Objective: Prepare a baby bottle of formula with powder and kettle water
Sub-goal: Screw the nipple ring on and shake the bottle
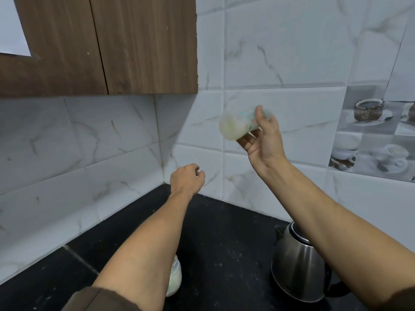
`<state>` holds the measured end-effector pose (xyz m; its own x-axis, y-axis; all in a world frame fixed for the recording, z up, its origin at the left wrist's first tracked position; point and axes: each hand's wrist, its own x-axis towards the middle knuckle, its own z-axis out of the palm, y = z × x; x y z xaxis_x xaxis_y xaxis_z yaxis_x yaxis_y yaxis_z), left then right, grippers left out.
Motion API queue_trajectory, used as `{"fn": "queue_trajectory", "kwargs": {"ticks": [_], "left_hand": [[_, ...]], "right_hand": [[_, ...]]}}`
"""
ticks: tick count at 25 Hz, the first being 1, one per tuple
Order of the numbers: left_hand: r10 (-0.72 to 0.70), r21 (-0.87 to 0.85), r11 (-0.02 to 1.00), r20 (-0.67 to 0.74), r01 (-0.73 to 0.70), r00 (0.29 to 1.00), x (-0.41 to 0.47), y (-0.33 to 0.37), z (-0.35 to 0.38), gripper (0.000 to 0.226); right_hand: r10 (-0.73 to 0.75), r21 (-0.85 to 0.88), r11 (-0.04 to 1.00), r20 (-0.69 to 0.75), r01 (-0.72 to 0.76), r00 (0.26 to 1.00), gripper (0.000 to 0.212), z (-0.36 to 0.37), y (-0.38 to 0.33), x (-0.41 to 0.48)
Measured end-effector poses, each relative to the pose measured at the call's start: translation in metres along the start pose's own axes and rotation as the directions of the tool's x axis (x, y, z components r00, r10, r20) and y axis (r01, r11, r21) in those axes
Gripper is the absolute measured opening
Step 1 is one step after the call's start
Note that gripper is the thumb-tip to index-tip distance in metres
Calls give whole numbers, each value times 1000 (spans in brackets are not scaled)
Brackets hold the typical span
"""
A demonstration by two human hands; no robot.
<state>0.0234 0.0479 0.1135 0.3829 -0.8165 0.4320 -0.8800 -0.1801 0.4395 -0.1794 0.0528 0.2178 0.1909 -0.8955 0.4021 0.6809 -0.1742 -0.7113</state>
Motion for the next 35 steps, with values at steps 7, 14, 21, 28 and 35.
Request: {"fn": "queue_trajectory", "kwargs": {"ticks": [7, 14, 21, 28, 35], "left_hand": [[11, 3, 1000, 11, -11, 1000, -2, 5, 1, 38], [11, 35, 999, 9, -11, 1000, -1, 6, 1, 34], [-2, -42, 999, 20, 3, 1000, -9, 0, 16, 40], [13, -51, 999, 117, -7, 993, -34, -6, 51, 39], [79, -93, 994, 213, -60, 974, -62, -13, 78, 32]], "right_hand": [[8, -82, 997, 75, -2, 997, 62, 2, -3, -8], [131, -360, 933, 333, -3, 934, 64, -8, 3, -18], [19, -631, 775, 83, 38, 996, 79, -44, 30, -22], [136, -887, 445, -68, -122, 988, 71, -95, 95, -55], [219, -972, 70, -206, -226, 954, 76, -123, 136, -106]]}}
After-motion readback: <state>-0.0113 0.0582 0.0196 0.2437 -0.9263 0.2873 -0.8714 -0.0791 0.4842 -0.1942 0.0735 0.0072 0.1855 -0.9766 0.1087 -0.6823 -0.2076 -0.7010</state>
